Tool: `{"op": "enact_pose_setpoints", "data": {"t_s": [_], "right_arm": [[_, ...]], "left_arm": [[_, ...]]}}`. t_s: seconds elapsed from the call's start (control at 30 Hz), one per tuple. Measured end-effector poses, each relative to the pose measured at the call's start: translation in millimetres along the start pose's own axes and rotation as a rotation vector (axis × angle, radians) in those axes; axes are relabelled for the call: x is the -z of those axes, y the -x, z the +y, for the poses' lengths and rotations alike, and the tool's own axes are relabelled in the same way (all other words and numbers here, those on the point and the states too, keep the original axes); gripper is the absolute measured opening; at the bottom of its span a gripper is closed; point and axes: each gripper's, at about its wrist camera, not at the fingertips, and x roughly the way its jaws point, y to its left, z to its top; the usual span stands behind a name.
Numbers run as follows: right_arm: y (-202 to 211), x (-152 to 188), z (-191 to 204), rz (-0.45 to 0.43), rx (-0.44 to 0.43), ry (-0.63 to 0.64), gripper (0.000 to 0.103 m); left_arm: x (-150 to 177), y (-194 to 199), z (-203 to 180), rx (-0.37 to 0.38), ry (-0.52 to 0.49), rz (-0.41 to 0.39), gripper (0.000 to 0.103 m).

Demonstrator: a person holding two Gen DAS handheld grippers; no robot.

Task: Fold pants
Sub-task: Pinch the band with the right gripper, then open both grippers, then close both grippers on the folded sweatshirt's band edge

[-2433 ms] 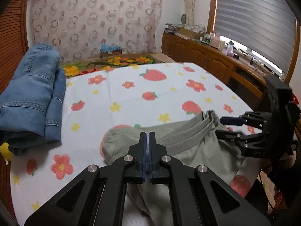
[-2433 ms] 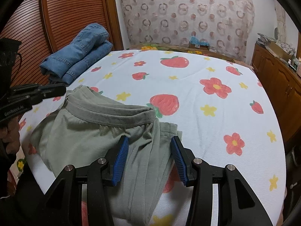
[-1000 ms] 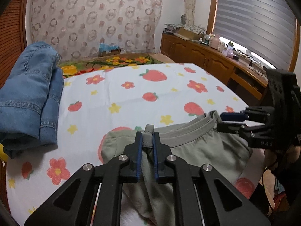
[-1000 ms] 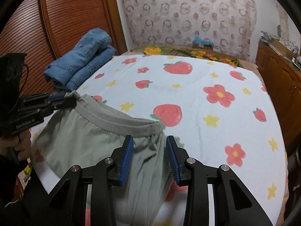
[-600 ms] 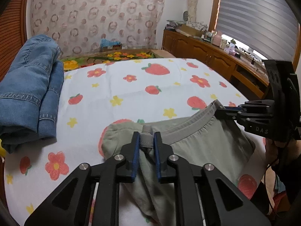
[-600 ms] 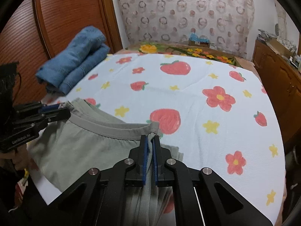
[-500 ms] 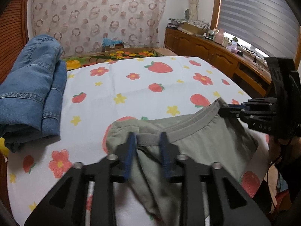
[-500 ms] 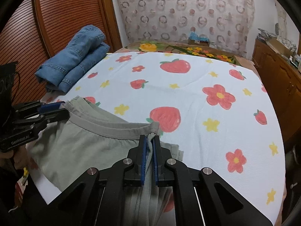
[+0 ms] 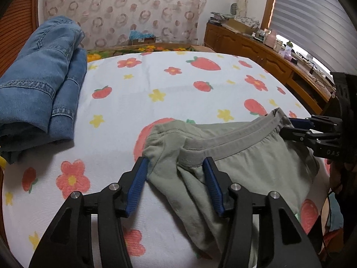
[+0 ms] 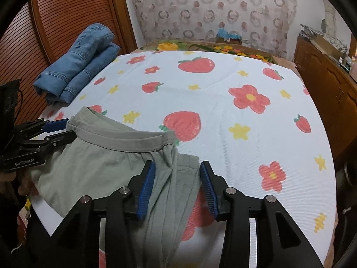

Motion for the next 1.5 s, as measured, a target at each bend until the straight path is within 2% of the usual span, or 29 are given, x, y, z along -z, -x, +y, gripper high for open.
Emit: {"op": "enact_pose_setpoints", "data": {"t_s": [0.3, 0.77, 0.87, 1.03, 1.33, 1.43, 1.5], "right_arm": [[-2.6, 0.0, 2.6, 0.004, 0.016, -0.001, 0.048], [-3.5, 8.0, 6.2, -0.040, 0.015, 0.029, 0.046], [-2.8, 9.2, 6.4, -0.045, 0.014, 0.025, 0.043], [-1.4, 9.9, 4.4, -0.052, -0.029, 0.014, 0.025], [-3.0, 8.9, 1.5, -0.053, -0.044, 0.000, 0.020], [-2.7, 9.0, 1.1, -0.053, -0.045, 0.000, 0.020], [-2.7, 9.0, 1.2, -0.053, -0.052, -0.001, 0.017]], "left_arm": [[0.8, -1.7, -0.6, -0.009, -0.004, -0.002, 0.061], [-1.7, -3.4, -0.4, -0.010, 0.006, -0.002, 0.062], [-4.1, -4.5, 0.1, -0.010, 0.008, 0.001, 0.062], [-7.7, -7.5, -1.2, -0.006, 0.005, 0.007, 0.062], [-9.2, -7.6, -8.0, 0.025, -0.018, -0.002, 0.040], [-9.0, -7.4, -10.7, 0.037, -0.029, -0.006, 0.031], [-8.3, -5.7, -13.4, 0.045, -0.041, -0.015, 0.021]]}}
